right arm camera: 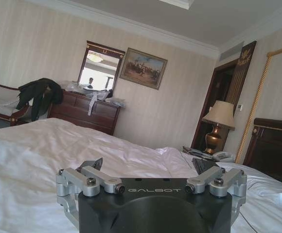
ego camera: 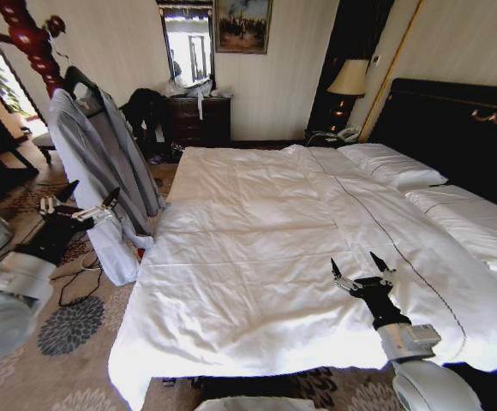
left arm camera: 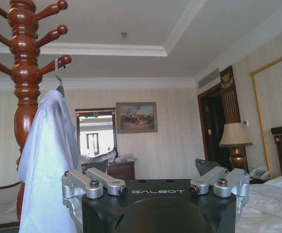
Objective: Pick up the clothes from the bed and hang them on the clothes hanger.
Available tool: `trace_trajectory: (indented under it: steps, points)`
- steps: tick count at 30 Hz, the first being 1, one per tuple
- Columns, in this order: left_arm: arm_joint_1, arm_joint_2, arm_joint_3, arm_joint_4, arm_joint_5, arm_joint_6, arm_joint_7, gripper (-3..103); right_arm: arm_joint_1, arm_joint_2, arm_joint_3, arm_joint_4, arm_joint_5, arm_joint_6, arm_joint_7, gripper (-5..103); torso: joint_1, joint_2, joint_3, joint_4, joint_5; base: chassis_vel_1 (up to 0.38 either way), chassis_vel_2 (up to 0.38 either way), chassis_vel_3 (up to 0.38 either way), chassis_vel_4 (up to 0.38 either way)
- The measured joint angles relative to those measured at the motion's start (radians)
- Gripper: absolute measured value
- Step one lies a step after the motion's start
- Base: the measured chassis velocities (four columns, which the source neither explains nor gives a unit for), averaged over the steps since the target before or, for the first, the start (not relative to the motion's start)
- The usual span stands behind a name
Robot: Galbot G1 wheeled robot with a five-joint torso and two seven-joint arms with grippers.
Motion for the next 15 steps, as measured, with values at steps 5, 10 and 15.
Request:
trace_trajectory:
  steps: [5, 10, 15]
  points:
    - [0.034, -0.108, 0.077, 0.024, 0.138, -0.059, 0.045, 100, 0.000, 0.000, 0.000, 0.000, 0.000, 0.000, 0.000, 100, 0.000, 0.000, 0.000, 0.0002, 0.0000, 0.000, 0.000, 0.000, 0.000]
    - [0.072, -0.212, 0.132, 0.054, 0.270, -0.122, 0.067, 100, 0.000, 0.000, 0.000, 0.000, 0.000, 0.000, 0.000, 100, 0.000, 0.000, 0.000, 0.0001, 0.0000, 0.000, 0.000, 0.000, 0.000]
    - [0.127, -0.283, 0.163, 0.063, 0.377, -0.172, 0.099, 100, 0.000, 0.000, 0.000, 0.000, 0.000, 0.000, 0.000, 100, 0.000, 0.000, 0.000, 0.0003, 0.0000, 0.000, 0.000, 0.000, 0.000]
